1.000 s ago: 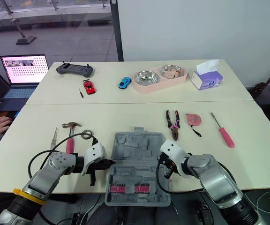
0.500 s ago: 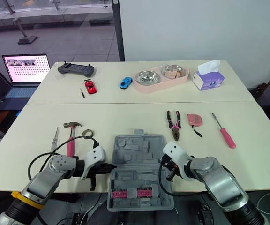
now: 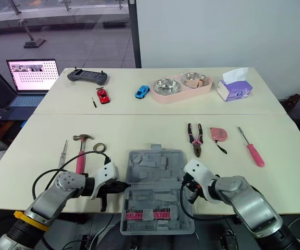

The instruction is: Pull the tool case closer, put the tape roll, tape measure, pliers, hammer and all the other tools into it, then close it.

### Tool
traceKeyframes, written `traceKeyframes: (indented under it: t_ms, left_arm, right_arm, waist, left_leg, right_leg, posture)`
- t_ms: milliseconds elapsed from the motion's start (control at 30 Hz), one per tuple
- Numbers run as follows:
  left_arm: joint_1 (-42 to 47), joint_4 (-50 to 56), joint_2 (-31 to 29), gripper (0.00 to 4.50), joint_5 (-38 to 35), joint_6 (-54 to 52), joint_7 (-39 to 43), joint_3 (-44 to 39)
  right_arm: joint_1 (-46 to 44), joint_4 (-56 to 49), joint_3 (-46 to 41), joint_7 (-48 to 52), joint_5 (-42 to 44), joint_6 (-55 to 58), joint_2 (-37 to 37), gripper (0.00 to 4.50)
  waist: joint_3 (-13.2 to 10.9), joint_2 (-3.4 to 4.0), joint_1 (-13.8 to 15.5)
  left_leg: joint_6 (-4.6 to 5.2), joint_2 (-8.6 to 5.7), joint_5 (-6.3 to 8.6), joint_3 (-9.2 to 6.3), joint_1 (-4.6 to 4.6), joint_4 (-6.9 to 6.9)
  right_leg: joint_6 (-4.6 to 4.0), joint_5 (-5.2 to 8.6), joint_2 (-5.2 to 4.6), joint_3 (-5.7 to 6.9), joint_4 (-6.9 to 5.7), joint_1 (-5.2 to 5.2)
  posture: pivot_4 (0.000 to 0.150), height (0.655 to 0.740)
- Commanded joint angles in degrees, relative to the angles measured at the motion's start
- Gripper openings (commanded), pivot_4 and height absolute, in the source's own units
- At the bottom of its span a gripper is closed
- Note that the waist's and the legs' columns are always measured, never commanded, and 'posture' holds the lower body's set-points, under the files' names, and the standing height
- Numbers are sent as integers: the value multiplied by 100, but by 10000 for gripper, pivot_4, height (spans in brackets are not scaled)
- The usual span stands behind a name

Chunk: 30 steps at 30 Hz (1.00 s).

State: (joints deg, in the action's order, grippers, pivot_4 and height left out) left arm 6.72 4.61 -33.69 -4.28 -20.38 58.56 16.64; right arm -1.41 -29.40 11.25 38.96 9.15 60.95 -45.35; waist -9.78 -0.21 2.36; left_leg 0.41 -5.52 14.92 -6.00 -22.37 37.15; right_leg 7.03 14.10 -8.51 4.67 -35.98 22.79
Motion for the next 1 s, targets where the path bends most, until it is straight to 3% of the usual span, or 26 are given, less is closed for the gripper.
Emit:
traceKeyframes:
  t_ms: [33, 200, 367, 467, 633, 700, 733, 800, 967, 1000]
  left_arm:
    - [-3, -268, -308, 0, 59, -12, -61, -231]
    - [-74, -167, -743, 0, -348, -18, 185, -665]
    - [-337, -205, -1399, 0, -1209, 46, 615, -1968]
    - [-742, -771, -1982, 0, -1437, 153, 884, -2978]
    - [-1005, -2320, -2487, 0, -1283, 793, 814, -3804]
    - [-978, -2736, -2578, 5424, -1142, 1096, 709, -3868]
    - [-842, -3226, -2617, 7715, -1170, 1187, 607, -4004]
    - [-626, -3876, -2650, 17354, -1222, 1303, 495, -4156]
    - [-421, -5027, -2681, 40615, -1031, 1910, 296, -4154]
    - [-382, -5135, -2669, 45000, -1036, 1955, 290, -4153]
  right_arm:
    - [263, 214, -397, 52, 2, -152, -365, 311]
    - [588, 126, -1191, 304, 314, -666, -529, 311]
    - [1637, 155, -3030, 1211, 743, -2157, -665, 311]
    - [2226, 759, -4481, 1884, 1015, -2853, -626, 311]
    - [2681, 1975, -5712, 2537, 1167, -3768, -673, 311]
    - [2600, 2298, -5900, 2559, 1257, -3927, -655, 0]
    - [2560, 2778, -6058, 2603, 1268, -4034, -711, 2611]
    - [2509, 3452, -6211, 2645, 1223, -4264, -809, 8208]
    - [2376, 4784, -6175, 2532, 987, -5084, -944, 31408]
    - [2368, 4871, -6144, 2540, 988, -5175, -941, 37892]
  waist:
    - [-1, -1, 0]
    - [-9, 2, -21]
    - [-30, 8, 7]
    - [-36, 15, 1]
    - [-45, 21, -10]
    - [-47, 25, -15]
    - [-47, 26, -10]
    - [-50, 18, -1]
    - [-49, 21, -9]
    - [-50, 23, -12]
  left_leg:
    - [0, 0, 0, 1, 0, 0]
    - [0, 10, 0, 1, -4, -1]
    - [0, 29, 0, 0, -23, -4]
    - [-2, 30, 1, 1, -21, -3]
    - [-5, 43, 4, 3, -13, -21]
    - [-19, 45, 13, 7, -13, -21]
    - [-21, 45, 14, 9, -13, -20]
    - [-24, 48, 15, 9, -10, -17]
    - [-27, 44, 17, 11, -13, -21]
    - [-25, 44, 16, 12, -13, -24]
  right_leg:
    - [0, 0, 0, 0, 0, 0]
    - [0, 1, 9, -2, 0, 9]
    - [-12, -1, 37, -5, 3, 30]
    - [-12, -1, 37, -6, 18, 23]
    - [-17, -4, 53, -5, 65, 27]
    - [-19, -5, 51, -10, 67, 26]
    - [-23, -6, 50, -12, 68, 26]
    - [-26, -8, 51, -19, 67, 25]
    - [-29, -14, 50, -18, 69, 32]
    - [-44, -23, 51, -17, 69, 33]
  posture:
    - [1500, 7400]
    - [1500, 7400]
    - [1500, 7400]
    - [1500, 7400]
    - [1500, 7400]
    - [1500, 7400]
    - [1500, 7400]
    - [1500, 7400]
    - [1500, 7400]
    - [1500, 7400]
